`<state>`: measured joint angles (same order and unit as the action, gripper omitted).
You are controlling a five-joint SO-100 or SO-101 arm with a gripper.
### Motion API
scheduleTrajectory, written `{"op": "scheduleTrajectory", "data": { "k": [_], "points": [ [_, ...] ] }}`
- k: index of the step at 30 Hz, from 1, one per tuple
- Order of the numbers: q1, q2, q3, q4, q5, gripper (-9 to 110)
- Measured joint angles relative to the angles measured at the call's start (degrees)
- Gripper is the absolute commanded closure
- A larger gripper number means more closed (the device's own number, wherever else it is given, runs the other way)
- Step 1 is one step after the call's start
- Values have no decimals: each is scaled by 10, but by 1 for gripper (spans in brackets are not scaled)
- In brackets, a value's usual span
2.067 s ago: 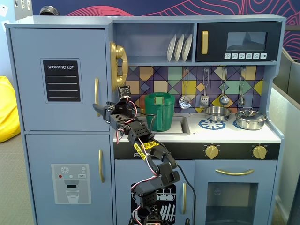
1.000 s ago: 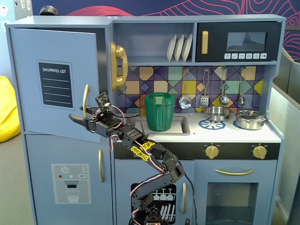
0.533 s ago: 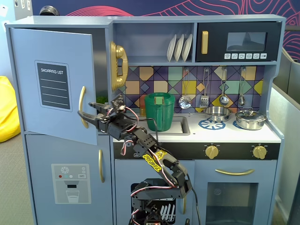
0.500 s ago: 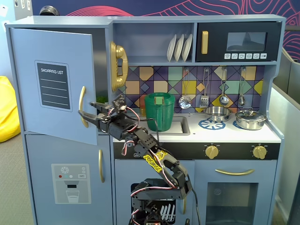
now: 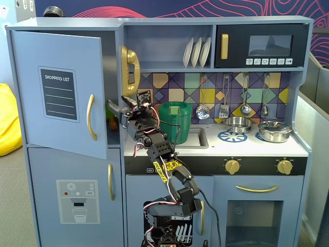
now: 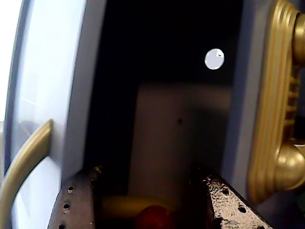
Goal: Open the left cabinet door
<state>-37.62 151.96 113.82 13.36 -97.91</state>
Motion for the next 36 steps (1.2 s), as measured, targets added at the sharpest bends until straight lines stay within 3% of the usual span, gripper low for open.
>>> {"op": "scheduleTrajectory", "data": {
  "k": [8, 28, 32, 36],
  "points": [
    [-14, -25, 0, -26, -12, 86],
    [-284, -83, 11, -51, -127, 88],
    [-256, -83, 29, -51, -112, 88],
    [-145, -70, 56, -40, -40, 87]
  ]
}}
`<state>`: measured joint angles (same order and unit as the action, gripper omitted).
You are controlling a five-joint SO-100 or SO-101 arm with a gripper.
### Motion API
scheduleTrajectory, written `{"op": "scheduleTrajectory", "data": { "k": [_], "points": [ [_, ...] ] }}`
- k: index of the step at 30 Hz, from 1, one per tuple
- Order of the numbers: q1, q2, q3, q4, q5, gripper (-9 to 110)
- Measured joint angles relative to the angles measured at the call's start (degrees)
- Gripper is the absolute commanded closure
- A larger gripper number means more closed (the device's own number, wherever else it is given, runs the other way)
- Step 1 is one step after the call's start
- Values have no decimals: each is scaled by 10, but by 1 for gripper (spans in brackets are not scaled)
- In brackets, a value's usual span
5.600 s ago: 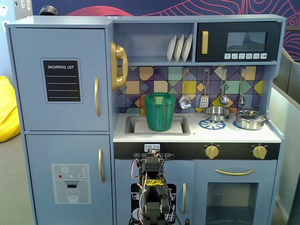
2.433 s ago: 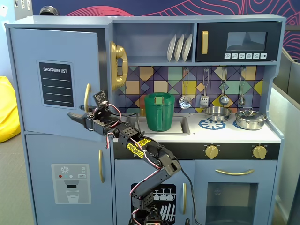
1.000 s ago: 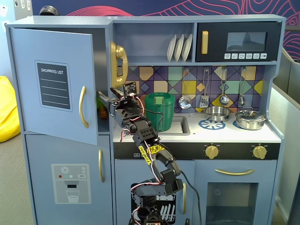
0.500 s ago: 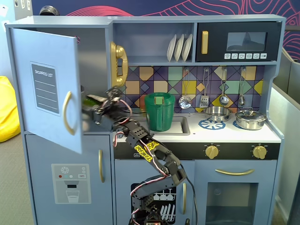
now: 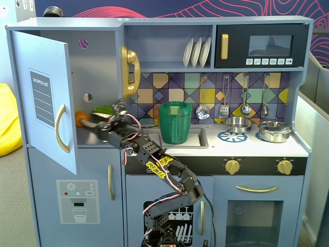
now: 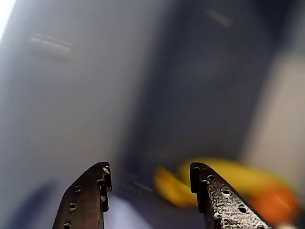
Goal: Open the left cabinet door
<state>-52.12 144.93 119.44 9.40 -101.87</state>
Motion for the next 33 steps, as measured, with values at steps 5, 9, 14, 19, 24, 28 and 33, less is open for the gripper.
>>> {"op": "scheduleTrajectory", "data": {
  "k": [5, 9, 14, 19, 24, 28, 33],
  "points": [
    [183, 49, 53, 98, 118, 86],
    [298, 108, 112, 218, 180, 90],
    [392, 192, 215, 365, 208, 92],
    [458, 295, 349, 504, 201, 95],
    [495, 357, 451, 609, 193, 98],
    [516, 367, 510, 635, 183, 101],
    [520, 371, 521, 664, 164, 101]
  ]
}}
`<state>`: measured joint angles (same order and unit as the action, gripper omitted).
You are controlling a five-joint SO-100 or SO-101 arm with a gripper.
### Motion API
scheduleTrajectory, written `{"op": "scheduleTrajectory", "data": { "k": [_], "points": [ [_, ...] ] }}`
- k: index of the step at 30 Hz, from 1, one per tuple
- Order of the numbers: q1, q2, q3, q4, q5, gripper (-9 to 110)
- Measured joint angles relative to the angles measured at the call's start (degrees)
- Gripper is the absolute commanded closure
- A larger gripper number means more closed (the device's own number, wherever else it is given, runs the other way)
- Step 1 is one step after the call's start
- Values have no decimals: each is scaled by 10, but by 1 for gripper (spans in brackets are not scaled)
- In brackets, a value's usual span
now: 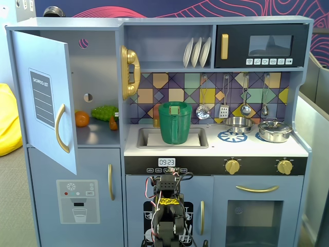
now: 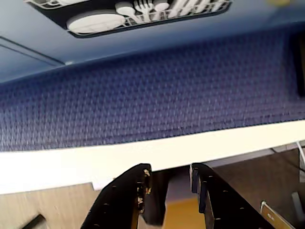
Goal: Open the left cabinet door
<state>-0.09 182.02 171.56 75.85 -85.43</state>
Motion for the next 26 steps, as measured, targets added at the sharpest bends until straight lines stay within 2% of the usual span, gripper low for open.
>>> {"op": "scheduleTrajectory", "data": {
  "k": [26],
  "points": [
    [25, 4, -1, 12, -11, 97]
  ]
}}
